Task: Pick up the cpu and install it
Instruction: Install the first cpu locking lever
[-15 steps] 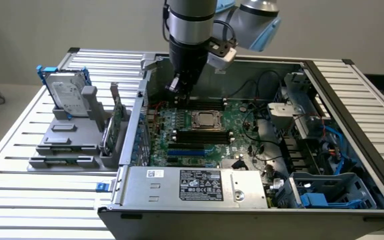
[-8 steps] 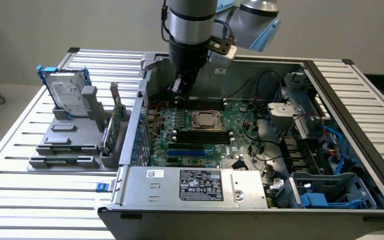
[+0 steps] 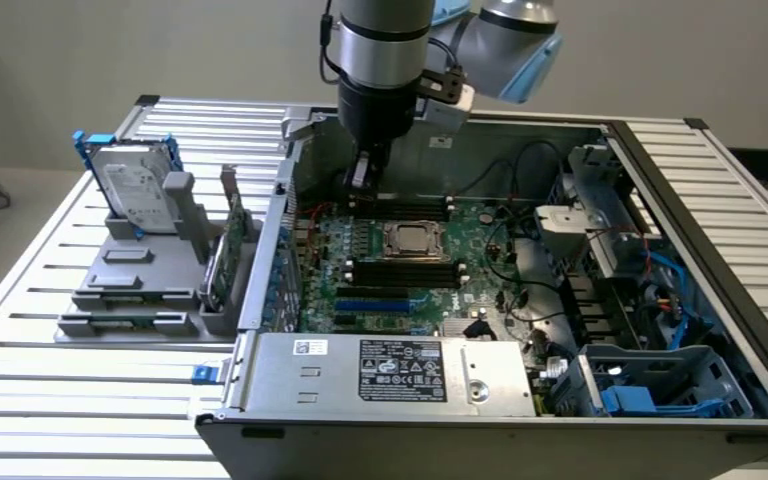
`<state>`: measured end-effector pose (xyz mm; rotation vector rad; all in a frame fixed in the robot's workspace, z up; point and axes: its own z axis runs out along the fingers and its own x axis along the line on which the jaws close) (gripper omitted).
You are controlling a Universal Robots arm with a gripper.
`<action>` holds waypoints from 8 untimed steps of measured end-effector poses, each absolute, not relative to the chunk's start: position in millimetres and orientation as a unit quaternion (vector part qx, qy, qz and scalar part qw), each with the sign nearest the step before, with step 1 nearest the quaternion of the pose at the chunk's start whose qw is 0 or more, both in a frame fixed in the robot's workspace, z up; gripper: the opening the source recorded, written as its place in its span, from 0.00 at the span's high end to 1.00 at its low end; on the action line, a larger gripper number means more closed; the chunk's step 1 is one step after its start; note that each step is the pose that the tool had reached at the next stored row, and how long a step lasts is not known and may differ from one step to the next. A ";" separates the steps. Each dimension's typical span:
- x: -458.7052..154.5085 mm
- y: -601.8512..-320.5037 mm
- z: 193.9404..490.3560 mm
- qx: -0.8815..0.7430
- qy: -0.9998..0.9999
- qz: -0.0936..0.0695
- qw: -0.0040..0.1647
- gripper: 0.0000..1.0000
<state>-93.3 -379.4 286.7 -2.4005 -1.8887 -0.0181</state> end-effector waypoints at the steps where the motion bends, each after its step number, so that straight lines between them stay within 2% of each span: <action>1: -93.3 -379.4 286.6 -0.780 -0.625 -0.005 0.043 0.89; 8: -93.3 -379.3 285.0 -0.739 -0.672 -0.003 0.036 0.89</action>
